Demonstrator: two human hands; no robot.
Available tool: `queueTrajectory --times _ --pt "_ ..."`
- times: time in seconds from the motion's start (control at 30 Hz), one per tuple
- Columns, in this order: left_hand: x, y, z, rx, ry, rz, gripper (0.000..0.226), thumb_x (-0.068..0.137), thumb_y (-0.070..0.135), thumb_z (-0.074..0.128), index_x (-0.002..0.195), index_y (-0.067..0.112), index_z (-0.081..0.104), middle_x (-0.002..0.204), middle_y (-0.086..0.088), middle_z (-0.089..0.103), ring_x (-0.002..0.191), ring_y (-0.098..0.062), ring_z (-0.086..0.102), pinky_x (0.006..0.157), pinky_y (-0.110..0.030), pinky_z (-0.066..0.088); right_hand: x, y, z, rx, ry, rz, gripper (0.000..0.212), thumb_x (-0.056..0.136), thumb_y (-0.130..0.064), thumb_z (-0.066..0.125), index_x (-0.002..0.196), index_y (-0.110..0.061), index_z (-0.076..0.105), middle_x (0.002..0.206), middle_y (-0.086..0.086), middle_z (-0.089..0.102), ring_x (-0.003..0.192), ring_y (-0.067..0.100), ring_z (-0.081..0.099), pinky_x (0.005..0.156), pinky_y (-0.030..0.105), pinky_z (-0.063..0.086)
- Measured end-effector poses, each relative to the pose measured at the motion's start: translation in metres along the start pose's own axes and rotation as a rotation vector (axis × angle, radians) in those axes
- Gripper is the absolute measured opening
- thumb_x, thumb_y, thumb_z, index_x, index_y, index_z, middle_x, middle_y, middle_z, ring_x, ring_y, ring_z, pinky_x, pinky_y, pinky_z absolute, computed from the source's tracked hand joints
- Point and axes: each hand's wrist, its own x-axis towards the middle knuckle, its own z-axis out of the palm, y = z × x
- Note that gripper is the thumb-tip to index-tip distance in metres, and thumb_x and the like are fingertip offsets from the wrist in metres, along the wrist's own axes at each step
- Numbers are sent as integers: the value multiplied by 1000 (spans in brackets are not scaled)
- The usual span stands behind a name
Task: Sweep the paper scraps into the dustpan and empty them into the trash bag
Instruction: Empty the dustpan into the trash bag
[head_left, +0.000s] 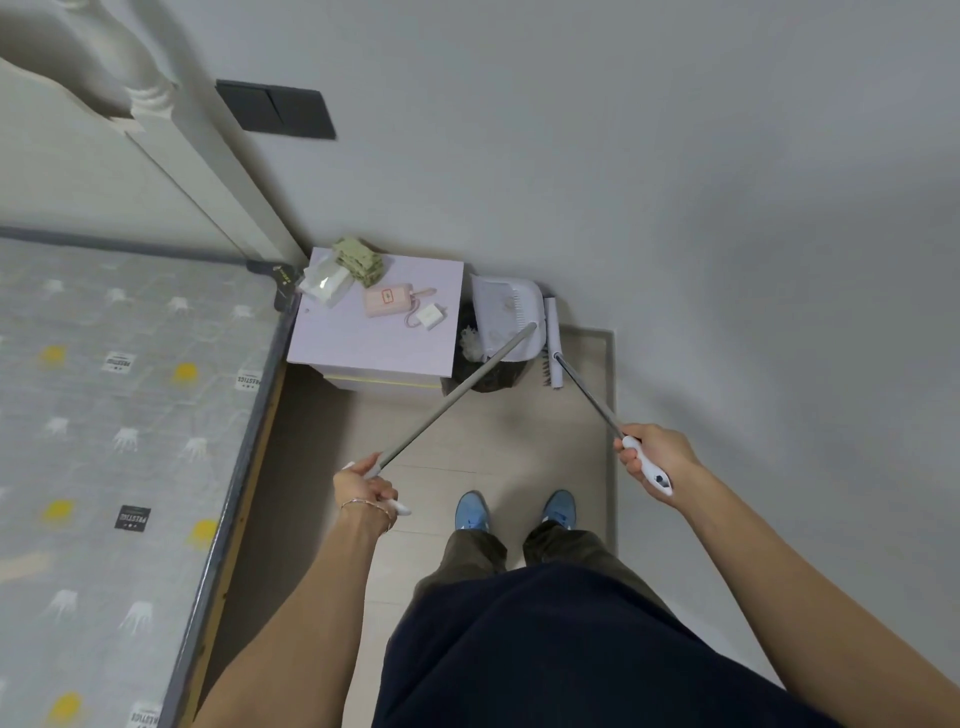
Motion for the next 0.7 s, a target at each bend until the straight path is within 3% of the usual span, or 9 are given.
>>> queueTrajectory --times 0.07,0.1,0.2,0.37,0.53,0.7 --pt "8 1 -3 20 -7 39 24 90 17 45 97 12 67 42 5 29 29 -7 22 47 -14 33 -1 1 -1 -22 4 -7 16 98 -10 48 102 3 56 66 10 50 28 6 42 31 15 35" --pt "11 1 -5 18 -15 44 25 88 16 46 100 11 68 44 5 30 30 -7 23 41 -14 27 -1 1 -1 -30 4 -8 17 98 -11 49 102 3 57 66 10 50 29 6 42 31 15 35" --pt "15 0 -8 -42 -23 -8 23 86 13 47 100 13 65 41 5 29 30 -7 23 38 -14 22 -1 2 0 -33 -1 -9 16 98 -12 49 102 2 57 66 10 50 29 6 42 31 15 35" --pt "13 2 -8 -153 -42 -122 14 85 9 49 76 11 60 37 6 22 26 -7 20 35 -13 15 -2 5 4 -23 -14 3 14 98 -11 48 102 1 54 61 8 50 29 6 41 32 14 34" --pt "13 -2 -7 -187 -42 -180 9 85 8 53 82 11 60 45 6 22 27 -8 20 35 -12 25 -1 7 4 -44 6 7 18 98 -14 49 101 2 56 64 9 51 30 7 43 33 14 37" --pt "19 -9 -7 -230 -49 -213 7 84 8 54 83 11 60 36 5 20 26 -8 20 34 -11 21 0 10 3 -39 12 18 20 98 -16 50 102 2 58 66 10 52 30 7 44 34 15 38"
